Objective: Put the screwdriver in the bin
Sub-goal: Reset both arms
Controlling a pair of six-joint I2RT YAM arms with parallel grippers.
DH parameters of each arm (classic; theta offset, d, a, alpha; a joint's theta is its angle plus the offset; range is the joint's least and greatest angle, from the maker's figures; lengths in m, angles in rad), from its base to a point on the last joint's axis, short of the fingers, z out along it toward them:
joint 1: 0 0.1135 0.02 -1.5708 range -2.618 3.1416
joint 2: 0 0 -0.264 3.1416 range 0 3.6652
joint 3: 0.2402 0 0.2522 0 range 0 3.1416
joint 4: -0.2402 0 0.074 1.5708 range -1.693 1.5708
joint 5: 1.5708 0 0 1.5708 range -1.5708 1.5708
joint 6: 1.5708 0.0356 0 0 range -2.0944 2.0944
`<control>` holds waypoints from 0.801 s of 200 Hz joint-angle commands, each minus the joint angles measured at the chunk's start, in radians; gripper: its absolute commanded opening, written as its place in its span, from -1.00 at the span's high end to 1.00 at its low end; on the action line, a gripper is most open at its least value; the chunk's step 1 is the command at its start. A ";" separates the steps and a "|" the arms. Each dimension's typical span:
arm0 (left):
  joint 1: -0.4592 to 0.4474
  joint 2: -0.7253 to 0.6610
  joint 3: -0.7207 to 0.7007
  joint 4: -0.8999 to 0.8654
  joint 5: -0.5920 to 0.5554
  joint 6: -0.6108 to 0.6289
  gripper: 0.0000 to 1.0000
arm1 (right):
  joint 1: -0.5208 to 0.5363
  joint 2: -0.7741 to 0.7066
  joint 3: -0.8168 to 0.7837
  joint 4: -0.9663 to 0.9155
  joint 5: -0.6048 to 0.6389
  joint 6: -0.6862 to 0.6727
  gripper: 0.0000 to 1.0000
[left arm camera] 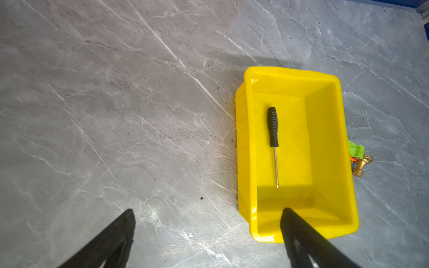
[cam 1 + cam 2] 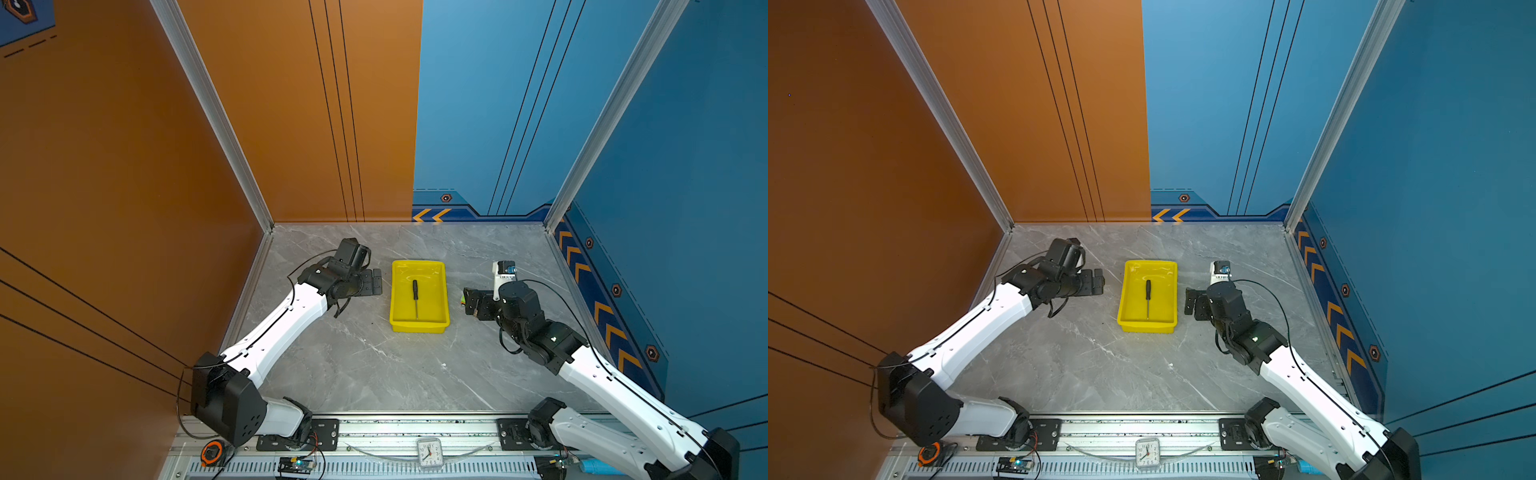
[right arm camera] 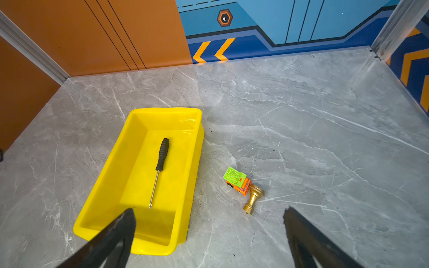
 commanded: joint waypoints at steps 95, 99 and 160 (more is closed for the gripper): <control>0.269 -0.223 -0.423 0.211 -0.215 0.079 -0.96 | -0.278 -0.007 -0.178 0.127 0.044 0.071 -1.00; 0.280 -0.221 -0.431 0.214 -0.231 0.069 -0.96 | -0.282 -0.005 -0.189 0.151 0.042 0.057 -1.00; 0.359 -0.148 -0.504 0.285 -0.447 0.095 -0.96 | -0.355 0.101 -0.310 0.450 0.078 -0.096 -0.99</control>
